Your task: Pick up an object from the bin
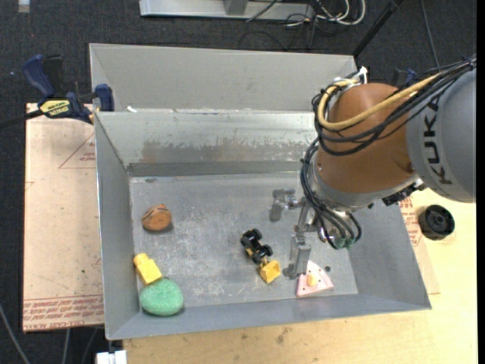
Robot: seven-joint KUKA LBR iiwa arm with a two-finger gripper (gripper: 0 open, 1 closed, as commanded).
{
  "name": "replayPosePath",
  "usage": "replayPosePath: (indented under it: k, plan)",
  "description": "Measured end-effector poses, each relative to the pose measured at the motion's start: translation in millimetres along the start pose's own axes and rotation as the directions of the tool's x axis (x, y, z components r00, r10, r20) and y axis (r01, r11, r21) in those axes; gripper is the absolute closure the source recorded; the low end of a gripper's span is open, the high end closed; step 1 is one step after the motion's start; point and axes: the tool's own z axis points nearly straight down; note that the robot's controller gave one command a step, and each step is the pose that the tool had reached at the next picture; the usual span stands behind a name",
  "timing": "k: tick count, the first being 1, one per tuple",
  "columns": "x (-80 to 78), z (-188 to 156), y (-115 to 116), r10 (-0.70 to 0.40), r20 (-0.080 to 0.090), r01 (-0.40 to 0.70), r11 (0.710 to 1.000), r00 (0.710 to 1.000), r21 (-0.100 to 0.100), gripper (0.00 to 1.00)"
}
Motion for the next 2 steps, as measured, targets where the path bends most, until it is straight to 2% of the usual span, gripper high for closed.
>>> replayPosePath:
  k: [1,2]
  plan:
    - [-0.6,-3,0,0.001,0.005,-0.001,1.000,1.000,0.000,0.00]
    - [-20.7,47,23,-0.029,0.016,0.029,1.000,0.999,0.000,0.00]
